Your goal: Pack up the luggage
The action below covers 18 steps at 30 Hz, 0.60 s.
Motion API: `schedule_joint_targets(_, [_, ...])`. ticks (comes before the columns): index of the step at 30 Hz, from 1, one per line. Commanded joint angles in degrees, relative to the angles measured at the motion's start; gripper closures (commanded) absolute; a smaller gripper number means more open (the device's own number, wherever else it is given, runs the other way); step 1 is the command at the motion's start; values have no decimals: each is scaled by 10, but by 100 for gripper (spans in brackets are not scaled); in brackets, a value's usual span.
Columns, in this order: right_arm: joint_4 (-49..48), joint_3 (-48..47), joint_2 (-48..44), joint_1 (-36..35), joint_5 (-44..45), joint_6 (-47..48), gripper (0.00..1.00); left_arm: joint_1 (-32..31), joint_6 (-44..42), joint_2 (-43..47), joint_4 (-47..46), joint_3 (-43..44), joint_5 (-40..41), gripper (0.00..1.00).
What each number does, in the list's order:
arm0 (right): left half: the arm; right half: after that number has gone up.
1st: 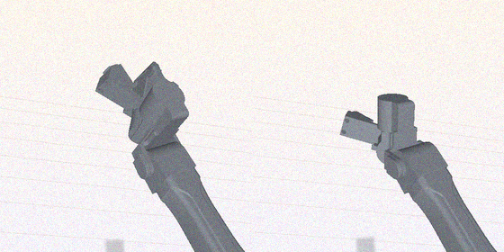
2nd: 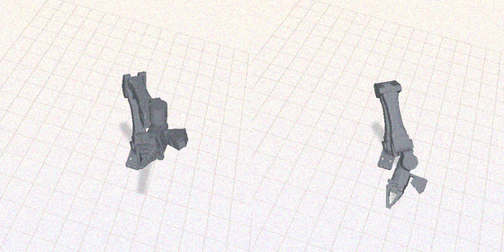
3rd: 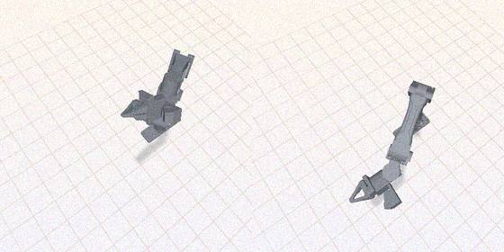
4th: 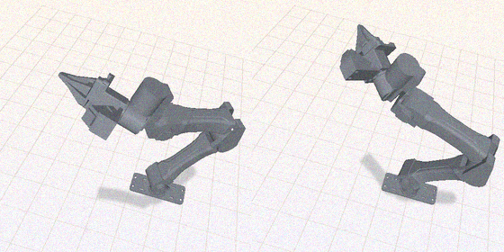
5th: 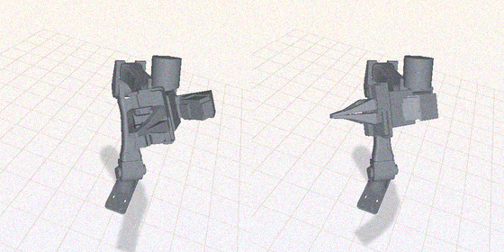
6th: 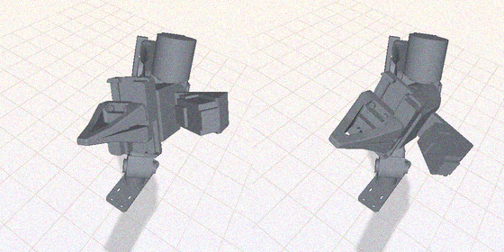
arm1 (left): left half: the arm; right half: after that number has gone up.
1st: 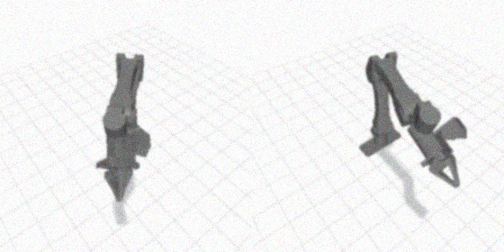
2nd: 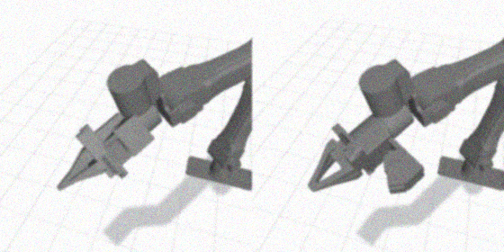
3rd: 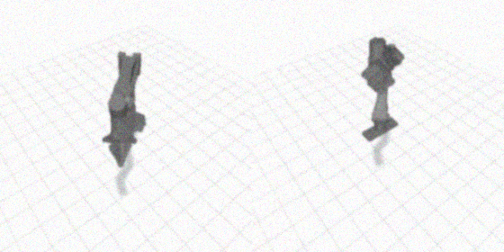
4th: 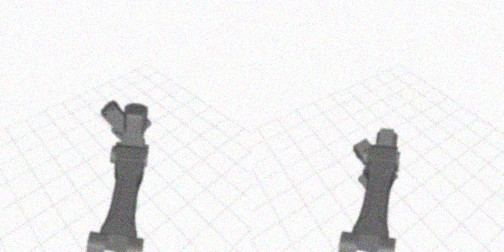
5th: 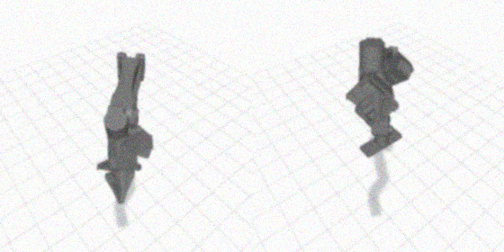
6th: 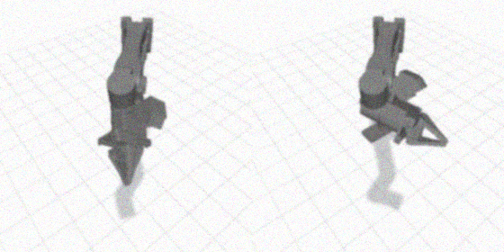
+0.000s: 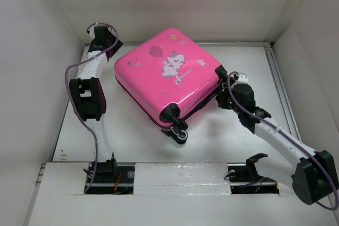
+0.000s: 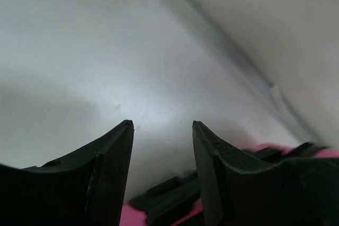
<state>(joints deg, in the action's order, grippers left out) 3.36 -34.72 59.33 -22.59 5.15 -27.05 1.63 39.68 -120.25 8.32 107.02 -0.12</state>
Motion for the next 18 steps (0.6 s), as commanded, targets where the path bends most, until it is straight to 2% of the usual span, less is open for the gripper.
schedule_joint_targets(1, [-72, -70, 46, -4, -22, -6, 100, -10, -16, 15, 8, -52, -66, 56])
schedule_joint_targets(5, [-91, -134, 156, -4, -38, 4, 100, -16, 31, 78, -88, -201, -85, 57])
schedule_joint_targets(6, [-105, -149, 176, -4, -48, 10, 100, -29, 42, 117, -114, -238, -85, 58])
schedule_joint_targets(7, [-115, -181, 194, -4, -73, 10, 100, -36, 51, 140, -140, -316, -85, 58])
schedule_joint_targets(9, [-109, -228, 252, -4, -108, 30, 100, -50, 83, 183, -203, -393, -65, 58])
schedule_joint_targets(10, [-109, -252, 270, -4, -132, 37, 100, -66, 94, 229, -223, -475, -48, 60])
schedule_joint_targets(12, [-99, -326, 323, -10, -138, 53, 100, -82, 110, 276, -293, -559, -33, 60])
schedule_joint_targets(14, [-42, -414, 378, -10, -154, 78, 100, -111, 116, 360, -307, -650, 13, 61])
schedule_joint_targets(16, [-14, -469, 413, -10, -164, 90, 100, -133, 116, 383, -307, -704, 27, 62])
schedule_joint_targets(18, [16, -551, 447, -4, -189, 99, 100, -168, 116, 461, -291, -770, 53, 63])
